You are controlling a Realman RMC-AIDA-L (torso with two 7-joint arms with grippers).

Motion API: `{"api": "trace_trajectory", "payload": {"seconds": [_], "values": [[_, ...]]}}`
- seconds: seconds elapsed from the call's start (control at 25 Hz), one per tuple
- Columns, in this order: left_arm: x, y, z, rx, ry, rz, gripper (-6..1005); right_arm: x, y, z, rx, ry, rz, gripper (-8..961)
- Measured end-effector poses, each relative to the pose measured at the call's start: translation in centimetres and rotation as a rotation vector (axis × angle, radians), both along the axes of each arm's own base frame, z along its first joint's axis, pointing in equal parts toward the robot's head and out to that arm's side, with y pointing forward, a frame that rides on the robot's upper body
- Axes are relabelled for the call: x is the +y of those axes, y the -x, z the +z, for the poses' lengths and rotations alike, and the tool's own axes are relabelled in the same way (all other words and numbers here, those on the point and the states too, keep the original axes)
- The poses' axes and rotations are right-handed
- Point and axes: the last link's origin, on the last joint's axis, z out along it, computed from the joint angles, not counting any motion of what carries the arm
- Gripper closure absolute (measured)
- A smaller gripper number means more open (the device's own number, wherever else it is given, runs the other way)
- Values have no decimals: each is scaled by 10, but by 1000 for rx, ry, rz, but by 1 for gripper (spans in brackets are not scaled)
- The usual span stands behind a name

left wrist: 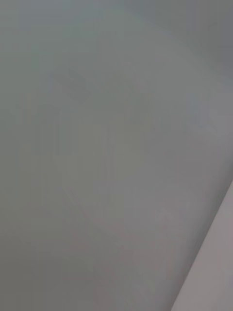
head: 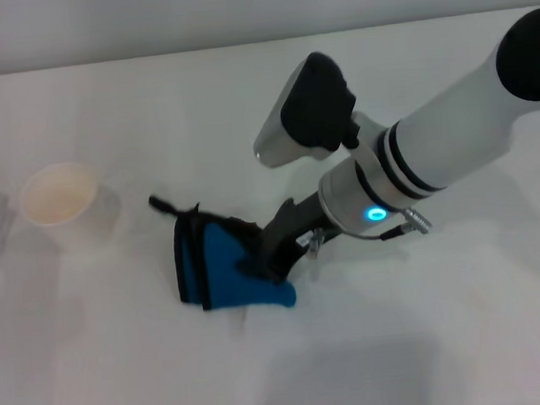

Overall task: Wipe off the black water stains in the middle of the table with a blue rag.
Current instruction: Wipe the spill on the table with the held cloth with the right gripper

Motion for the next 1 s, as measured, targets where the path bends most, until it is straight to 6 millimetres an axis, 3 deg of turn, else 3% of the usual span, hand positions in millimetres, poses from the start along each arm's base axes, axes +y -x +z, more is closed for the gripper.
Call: {"api": "trace_trajectory", "payload": {"seconds": [0.48,0.68,1.0], "values": [[-1,-1,-1,-4,-2,-4,108,29,-23,16,-11,-160,-71,848],[-1,-1,0,-4,-3,-5,108,28,-29,11,-29,-176,-78,847],[-1,-1,0,-4,-3,-6,108,16,-18,-1,-17,-123,-36,847]]}}
